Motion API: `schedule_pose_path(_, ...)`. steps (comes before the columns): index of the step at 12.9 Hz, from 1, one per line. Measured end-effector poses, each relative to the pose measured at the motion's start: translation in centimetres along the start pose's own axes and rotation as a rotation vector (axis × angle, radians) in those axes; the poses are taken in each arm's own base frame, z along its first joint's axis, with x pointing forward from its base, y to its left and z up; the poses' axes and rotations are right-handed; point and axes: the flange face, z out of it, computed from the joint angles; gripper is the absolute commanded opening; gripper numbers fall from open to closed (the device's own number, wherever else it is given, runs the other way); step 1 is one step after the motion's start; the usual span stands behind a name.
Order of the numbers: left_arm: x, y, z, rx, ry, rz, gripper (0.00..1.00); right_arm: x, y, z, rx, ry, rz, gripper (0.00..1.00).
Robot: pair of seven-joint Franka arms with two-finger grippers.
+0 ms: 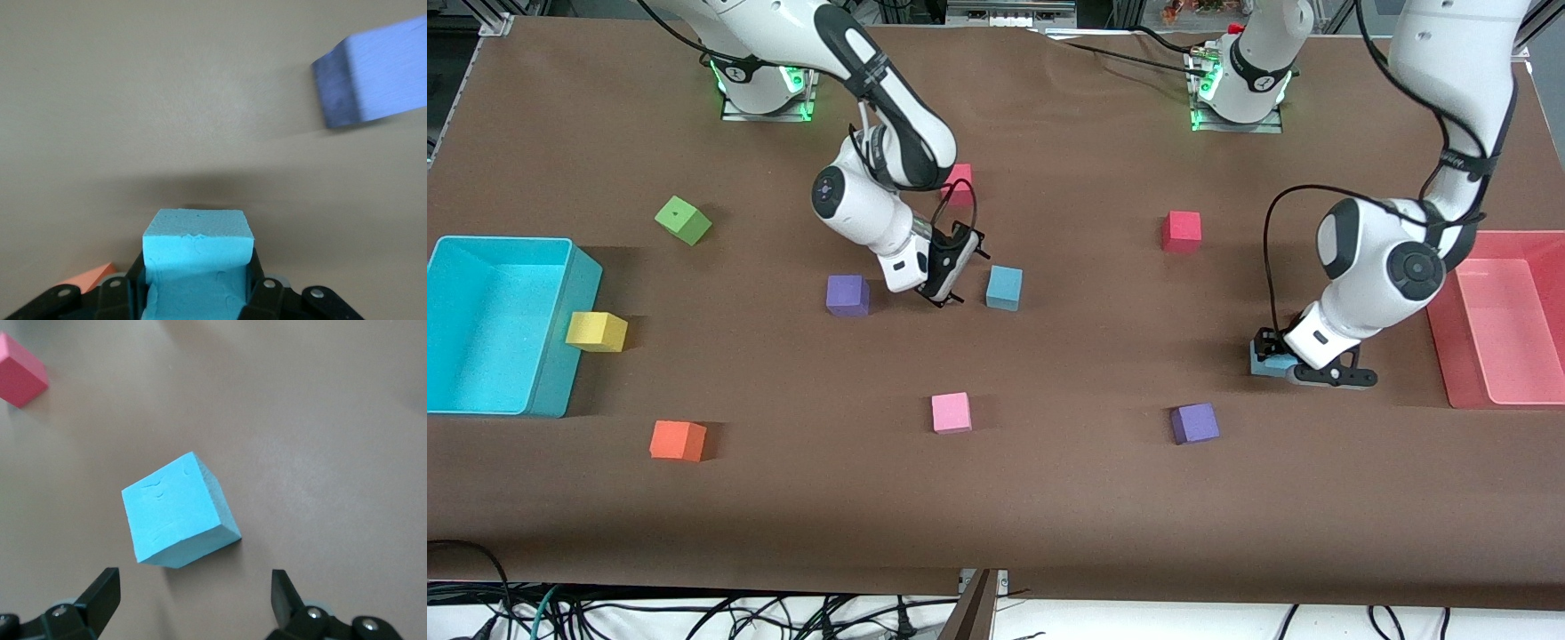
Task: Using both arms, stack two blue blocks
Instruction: 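Lift the second cyan cube with the left gripper toward the right gripper, then carry the cyan cube above the placed cube with the left gripper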
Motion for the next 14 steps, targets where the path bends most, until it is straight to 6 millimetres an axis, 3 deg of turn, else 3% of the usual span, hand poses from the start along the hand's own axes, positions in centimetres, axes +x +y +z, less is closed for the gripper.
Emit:
schedule_pose_path(3, -0.4, 3.1, -7.6, -0.040, -0.019, -0.003, 0.00, -1.9, 0.4, 0.6, 0.022, 0.109, -0.032, 1.00)
schedule_pose_path(6, -1.8, 11.2, -12.9, -0.055, -0.044, -0.018, 0.00, -2.1, 0.0, 0.9, 0.034, 0.122, -0.057, 1.00)
schedule_pose_path(9, -4.0, 20.2, -13.4, -0.059, -0.062, 0.010, 0.00, -2.0, -0.5, 1.2, 0.046, 0.129, -0.096, 1.00)
schedule_pose_path(12, -6.1, 25.7, -11.7, -0.047, -0.103, -0.030, 0.00, -2.2, -0.7, 1.9, 0.068, 0.130, -0.118, 1.00)
schedule_pose_path(14, -6.2, 29.3, -10.2, -0.046, -0.115, -0.079, 0.00, -2.5, -0.7, 2.2, 0.078, 0.131, -0.121, 1.00)
